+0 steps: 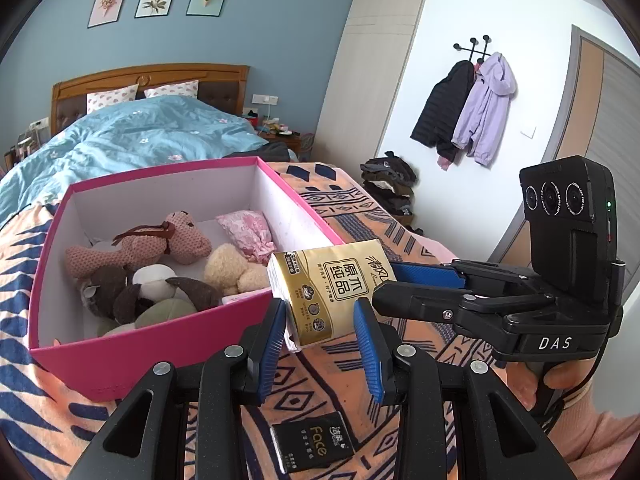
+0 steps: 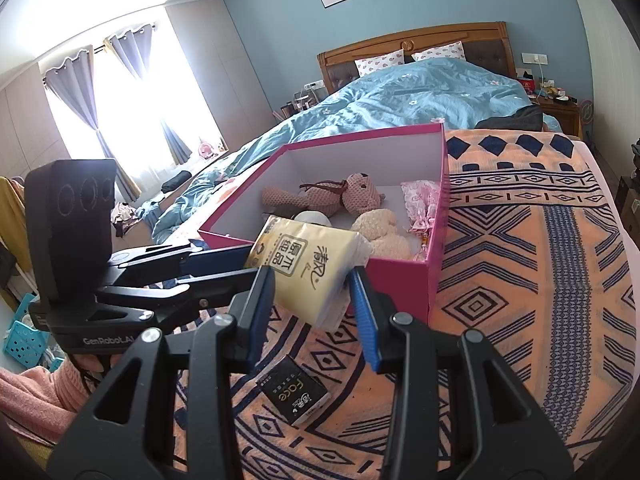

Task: Organize objects
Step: 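Carry the yellow tissue pack with the right gripper over the box rim, then lower the yellow tissue pack into the box and open the right gripper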

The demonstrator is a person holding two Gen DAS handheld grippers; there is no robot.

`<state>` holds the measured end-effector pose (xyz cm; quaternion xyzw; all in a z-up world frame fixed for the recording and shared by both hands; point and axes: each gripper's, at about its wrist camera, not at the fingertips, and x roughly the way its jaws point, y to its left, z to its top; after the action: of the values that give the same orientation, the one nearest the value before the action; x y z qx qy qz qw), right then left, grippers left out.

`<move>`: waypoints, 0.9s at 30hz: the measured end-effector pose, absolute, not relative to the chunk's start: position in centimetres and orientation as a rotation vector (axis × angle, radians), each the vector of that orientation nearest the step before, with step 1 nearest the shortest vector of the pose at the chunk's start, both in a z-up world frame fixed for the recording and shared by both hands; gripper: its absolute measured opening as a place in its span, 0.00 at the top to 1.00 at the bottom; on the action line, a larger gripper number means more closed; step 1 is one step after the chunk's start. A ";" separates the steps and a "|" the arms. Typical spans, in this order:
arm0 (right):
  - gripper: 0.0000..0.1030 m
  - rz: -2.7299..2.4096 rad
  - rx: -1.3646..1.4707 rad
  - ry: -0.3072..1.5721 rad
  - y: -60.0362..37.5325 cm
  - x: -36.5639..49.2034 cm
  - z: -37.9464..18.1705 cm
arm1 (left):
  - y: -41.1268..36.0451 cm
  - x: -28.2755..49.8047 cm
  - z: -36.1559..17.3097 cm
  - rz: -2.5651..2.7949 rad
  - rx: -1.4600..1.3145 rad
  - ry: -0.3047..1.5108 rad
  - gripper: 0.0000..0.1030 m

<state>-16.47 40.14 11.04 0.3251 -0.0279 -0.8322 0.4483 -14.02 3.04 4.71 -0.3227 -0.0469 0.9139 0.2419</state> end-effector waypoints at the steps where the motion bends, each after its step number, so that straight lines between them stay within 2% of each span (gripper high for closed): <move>1: 0.59 -2.058 0.805 -0.070 40.2 -16.5 11.0 | 3.0 -14.1 4.7 2.499 -0.882 -0.130 0.67; 27: 0.59 -2.075 0.792 -0.050 38.6 -19.5 11.9 | 2.4 -17.7 4.9 2.525 -0.910 -0.153 0.67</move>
<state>-19.50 38.61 11.94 0.3194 -0.0203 -0.8370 0.4438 -17.69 2.44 4.86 -0.3300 -0.0555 0.9152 0.2246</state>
